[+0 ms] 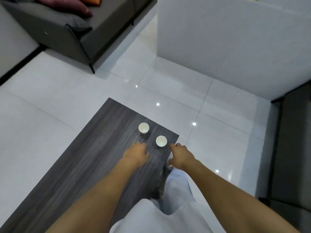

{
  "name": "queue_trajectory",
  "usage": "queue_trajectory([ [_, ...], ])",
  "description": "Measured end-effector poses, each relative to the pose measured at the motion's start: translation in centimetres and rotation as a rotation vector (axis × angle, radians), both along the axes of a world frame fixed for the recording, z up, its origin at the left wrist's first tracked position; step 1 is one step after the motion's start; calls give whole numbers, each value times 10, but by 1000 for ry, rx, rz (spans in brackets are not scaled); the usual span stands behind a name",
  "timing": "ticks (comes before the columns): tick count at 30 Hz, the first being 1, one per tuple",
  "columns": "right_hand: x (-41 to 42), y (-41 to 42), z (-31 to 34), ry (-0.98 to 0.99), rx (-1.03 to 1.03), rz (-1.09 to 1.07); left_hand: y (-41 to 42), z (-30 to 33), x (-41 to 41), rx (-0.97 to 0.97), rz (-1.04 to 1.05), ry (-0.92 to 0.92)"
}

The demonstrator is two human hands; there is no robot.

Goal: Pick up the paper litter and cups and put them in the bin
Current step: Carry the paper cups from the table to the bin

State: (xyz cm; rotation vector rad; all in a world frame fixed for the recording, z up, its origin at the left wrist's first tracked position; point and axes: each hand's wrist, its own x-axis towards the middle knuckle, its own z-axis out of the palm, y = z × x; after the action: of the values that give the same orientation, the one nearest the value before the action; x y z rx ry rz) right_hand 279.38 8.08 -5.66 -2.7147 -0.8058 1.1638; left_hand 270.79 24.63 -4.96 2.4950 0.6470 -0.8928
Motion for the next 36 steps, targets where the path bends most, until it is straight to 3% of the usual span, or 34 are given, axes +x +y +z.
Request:
queue_trajectory([
  [8,77,47,-60,42,-18,191,31,-48,81,3,174,-34],
  [17,110,93,-166,111,-68,378,73,-164,146,105,79,0],
  [25,103,92,-241,198,-141,325,71,-251,148,121,88,100],
  [30,100,93,-255,236,-100,365,68,-268,138,166,75,45],
  [36,108,96,-234,199,-92,440,60,-237,104,115,267,38],
])
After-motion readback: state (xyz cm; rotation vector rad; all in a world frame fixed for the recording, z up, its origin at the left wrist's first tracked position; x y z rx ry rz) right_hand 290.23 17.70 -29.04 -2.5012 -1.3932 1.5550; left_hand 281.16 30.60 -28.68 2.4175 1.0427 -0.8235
